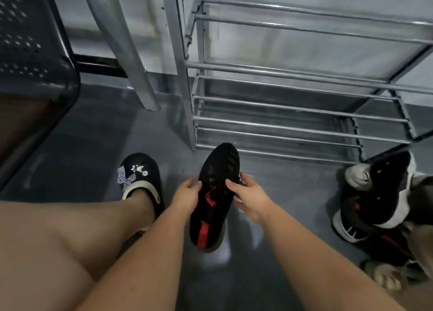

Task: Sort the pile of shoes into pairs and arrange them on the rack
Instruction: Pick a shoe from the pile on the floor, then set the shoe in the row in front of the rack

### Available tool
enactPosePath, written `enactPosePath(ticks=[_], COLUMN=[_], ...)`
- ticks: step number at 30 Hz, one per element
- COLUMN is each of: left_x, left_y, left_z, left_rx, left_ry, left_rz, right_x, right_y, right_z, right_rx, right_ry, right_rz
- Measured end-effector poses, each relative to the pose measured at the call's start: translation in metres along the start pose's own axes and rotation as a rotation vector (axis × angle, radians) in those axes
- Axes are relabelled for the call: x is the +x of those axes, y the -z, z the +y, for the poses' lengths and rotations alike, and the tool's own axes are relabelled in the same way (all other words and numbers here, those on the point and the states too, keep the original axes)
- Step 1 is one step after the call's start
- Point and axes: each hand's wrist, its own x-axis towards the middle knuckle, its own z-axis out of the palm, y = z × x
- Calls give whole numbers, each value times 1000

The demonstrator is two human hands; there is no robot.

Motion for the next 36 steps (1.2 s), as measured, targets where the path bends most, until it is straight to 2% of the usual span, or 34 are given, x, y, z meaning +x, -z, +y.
enactPosePath(ticks=[2,4,7,10,12,19,24,28,32,36], left_x=[8,9,2,-7,-17,-62,-100,-128,-149,-166], left_y=[2,-1,-7,-13,-21,-70,-124,-171,-213,-252], left_z=[3,4,-3,-12,-10,11,24,35,48,59], left_rx=[-47,40,423,915,1107,1470,1591,1613,1610,1593], left_ry=[1,-39,-209,-381,-485,-837,-1047,-1142,-1165,-1227], left_rz=[11,14,-30,-65,-68,-183,-235,-290,-345,-377], right_x=[7,8,1,-13,-25,-87,-135,-170,-203,-229], right_y=[-4,-2,9,30,47,117,178,232,287,335], right_z=[2,6,10,12,15,21,16,5,-4,4], right_rx=[-91,-214,-517,-1106,-1333,-1553,-1707,-1689,-1676,-1533], right_ry=[-32,-16,57,149,167,188,189,152,110,95], right_rz=[-46,-44,11,30,59,329,512,646,778,902])
